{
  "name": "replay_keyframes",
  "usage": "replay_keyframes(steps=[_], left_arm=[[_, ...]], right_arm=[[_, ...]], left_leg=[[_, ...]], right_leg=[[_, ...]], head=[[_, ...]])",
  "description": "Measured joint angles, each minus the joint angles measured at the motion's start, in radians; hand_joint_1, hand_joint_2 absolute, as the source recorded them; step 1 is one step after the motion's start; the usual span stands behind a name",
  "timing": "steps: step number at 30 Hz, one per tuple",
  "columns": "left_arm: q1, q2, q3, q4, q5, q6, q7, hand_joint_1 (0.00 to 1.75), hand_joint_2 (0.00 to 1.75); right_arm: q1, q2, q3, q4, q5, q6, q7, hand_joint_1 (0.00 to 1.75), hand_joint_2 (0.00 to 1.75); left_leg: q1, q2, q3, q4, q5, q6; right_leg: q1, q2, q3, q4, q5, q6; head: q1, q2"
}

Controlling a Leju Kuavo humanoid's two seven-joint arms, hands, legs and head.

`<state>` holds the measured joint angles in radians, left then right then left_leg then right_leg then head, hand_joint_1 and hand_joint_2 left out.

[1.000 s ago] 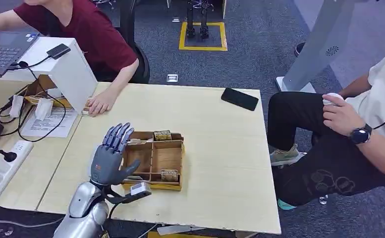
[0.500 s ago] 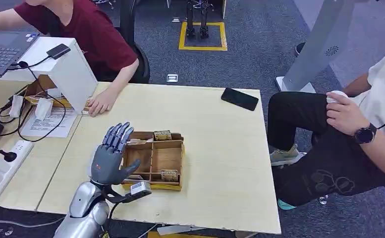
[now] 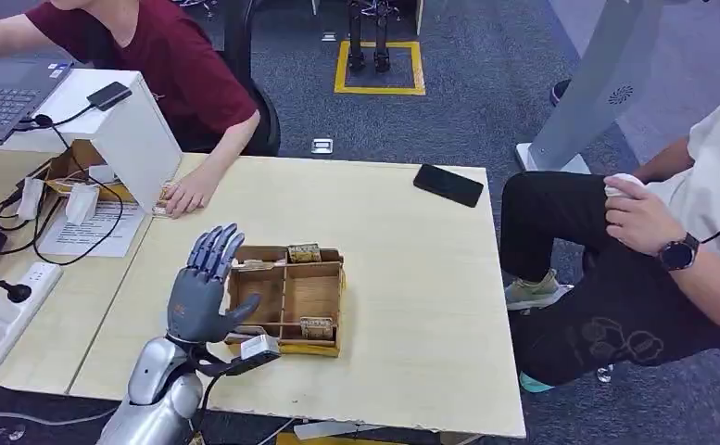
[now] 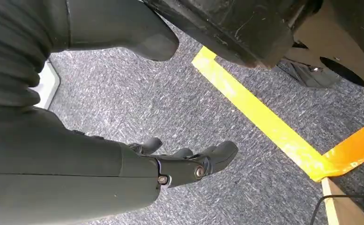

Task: Pass the card to the sensor for recognition and then transmit it.

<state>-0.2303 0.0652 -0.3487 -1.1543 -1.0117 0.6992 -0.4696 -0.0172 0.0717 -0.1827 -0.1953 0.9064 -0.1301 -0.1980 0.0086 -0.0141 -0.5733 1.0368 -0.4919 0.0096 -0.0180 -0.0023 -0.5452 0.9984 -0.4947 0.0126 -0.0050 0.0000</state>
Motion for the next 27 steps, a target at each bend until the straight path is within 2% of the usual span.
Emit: replay_keyframes(steps=[27], left_arm=[[-0.020, 0.003, -0.018, 0.024, -0.021, 0.000, 0.019, 0.00, 1.75]], right_arm=[[-0.002, -0.001, 0.016, 0.000, -0.002, 0.003, 0.003, 0.00, 1.75]], left_leg=[[0.000, 0.000, 0.000, 0.000, 0.000, 0.000]], right_leg=[[0.000, 0.000, 0.000, 0.000, 0.000, 0.000]], head=[[0.000, 0.000]])
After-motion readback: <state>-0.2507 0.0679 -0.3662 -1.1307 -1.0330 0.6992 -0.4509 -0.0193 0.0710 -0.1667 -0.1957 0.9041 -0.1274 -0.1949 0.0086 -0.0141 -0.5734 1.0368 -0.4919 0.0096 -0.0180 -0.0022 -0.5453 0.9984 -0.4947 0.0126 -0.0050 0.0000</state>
